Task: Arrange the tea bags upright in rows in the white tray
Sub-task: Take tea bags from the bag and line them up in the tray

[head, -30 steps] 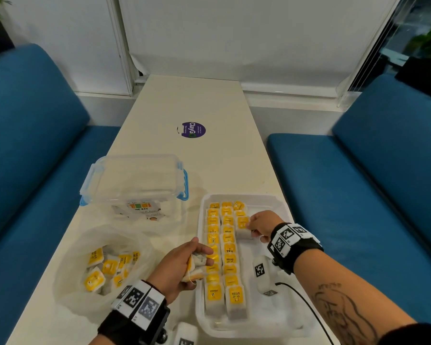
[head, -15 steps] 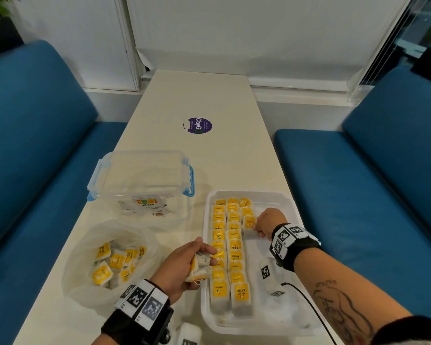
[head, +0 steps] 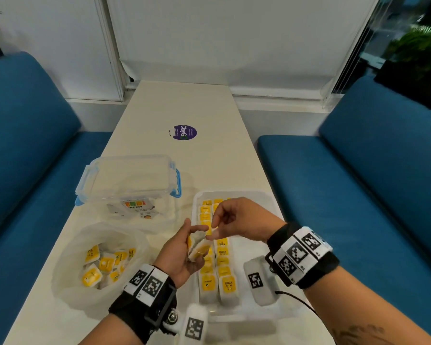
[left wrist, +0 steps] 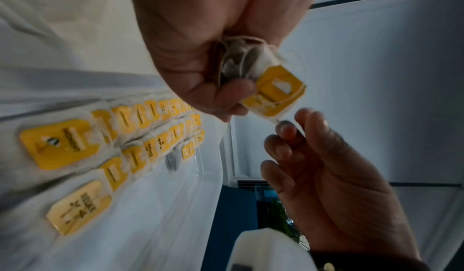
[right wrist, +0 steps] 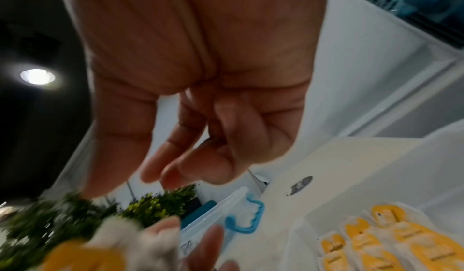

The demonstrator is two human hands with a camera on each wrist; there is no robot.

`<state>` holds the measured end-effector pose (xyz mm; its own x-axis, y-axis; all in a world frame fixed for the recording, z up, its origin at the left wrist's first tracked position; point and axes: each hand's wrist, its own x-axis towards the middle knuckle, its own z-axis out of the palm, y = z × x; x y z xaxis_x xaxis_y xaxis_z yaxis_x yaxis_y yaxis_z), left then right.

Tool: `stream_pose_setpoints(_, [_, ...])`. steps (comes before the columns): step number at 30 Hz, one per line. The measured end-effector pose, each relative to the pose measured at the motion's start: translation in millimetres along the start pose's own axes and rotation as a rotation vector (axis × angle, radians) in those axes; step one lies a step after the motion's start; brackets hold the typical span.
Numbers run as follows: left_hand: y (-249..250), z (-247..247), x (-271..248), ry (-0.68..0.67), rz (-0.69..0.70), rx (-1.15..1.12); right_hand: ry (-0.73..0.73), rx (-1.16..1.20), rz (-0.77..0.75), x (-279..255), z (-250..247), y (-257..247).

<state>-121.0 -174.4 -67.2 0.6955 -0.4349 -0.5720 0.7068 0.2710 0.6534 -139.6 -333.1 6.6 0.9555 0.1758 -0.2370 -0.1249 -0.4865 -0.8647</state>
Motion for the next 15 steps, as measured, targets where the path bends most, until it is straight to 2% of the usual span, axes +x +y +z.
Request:
stream_pose_setpoints(2, [-1, 5, 0, 0.019, 0.035, -0.029, -0.05, -0.105, -0.015, -5, 12, 1])
stream_pose_setpoints(5, [0, 10, -4, -0.051, 0.053, -0.059, -0.006, -0.167, -0.012, -9, 24, 9])
stream_pose_setpoints(9, [-3, 8, -9, -0.106, 0.056, -0.053, 0.028, -0.116, -0.041, -14, 29, 17])
stream_pose_setpoints(13, [-7, 2, -11, -0.056, 0.084, -0.035, 0.069, 0.023, -0.007, -18, 30, 13])
stream_pose_setpoints(15, [-7, 2, -12, -0.026, 0.113, -0.01, 0.06, 0.019, 0.052, -19, 32, 11])
